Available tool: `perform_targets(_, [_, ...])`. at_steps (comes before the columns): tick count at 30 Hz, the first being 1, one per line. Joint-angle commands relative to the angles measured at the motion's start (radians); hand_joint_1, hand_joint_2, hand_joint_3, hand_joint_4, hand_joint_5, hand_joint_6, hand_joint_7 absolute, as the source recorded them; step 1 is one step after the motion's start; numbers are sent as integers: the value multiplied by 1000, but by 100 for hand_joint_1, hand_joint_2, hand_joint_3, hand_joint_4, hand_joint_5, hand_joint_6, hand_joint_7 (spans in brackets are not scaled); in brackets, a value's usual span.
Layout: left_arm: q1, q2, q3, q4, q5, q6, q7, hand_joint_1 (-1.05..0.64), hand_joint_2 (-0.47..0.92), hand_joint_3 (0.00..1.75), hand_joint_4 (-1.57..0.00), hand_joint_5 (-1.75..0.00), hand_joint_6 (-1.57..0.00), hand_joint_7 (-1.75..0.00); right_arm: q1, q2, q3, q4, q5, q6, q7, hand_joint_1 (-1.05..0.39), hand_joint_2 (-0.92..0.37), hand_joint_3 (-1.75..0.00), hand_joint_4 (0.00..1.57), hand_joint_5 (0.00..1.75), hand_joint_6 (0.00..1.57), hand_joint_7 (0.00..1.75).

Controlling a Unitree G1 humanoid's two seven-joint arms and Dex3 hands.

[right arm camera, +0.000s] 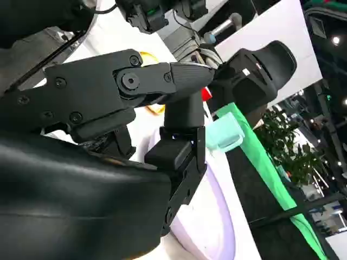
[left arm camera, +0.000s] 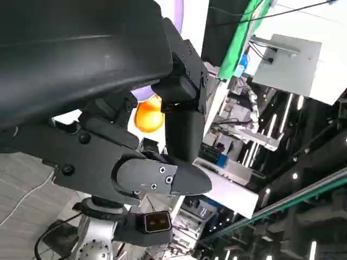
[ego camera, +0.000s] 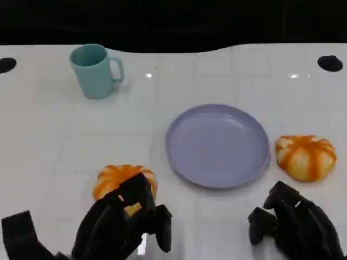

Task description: Grasp the bread from the table and place it into the plate.

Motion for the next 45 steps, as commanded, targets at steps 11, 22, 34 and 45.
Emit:
perform_targets(11, [-14, -2, 8, 20, 12, -24, -7, -64, 92, 26, -84, -175, -58, -175, -6, -13, -15, 21, -1, 12, -4, -57, -92, -23, 80, 168, 71, 140])
perform_targets(22, [-48, 42, 29, -1, 132, -184, 17, -66, 92, 31, -59, -164, -53, -129, 1, -7, -11, 6, 3, 19, -6, -57, -92, -23, 79, 168, 70, 140])
perform_targets(34, [-106, 326, 22, -155, 782, -429, 239, -73, 92, 14, -24, -63, -33, -8, -1, -4, -8, 7, 0, 3, 3, -56, -92, -26, 78, 167, 69, 141])
perform_targets(45, [-157, 465, -126, -288, 1463, -280, 387, -81, 92, 9, -16, -44, -22, 0, 19, -1, 3, -29, -5, 20, -19, -57, -92, -25, 80, 169, 71, 141])
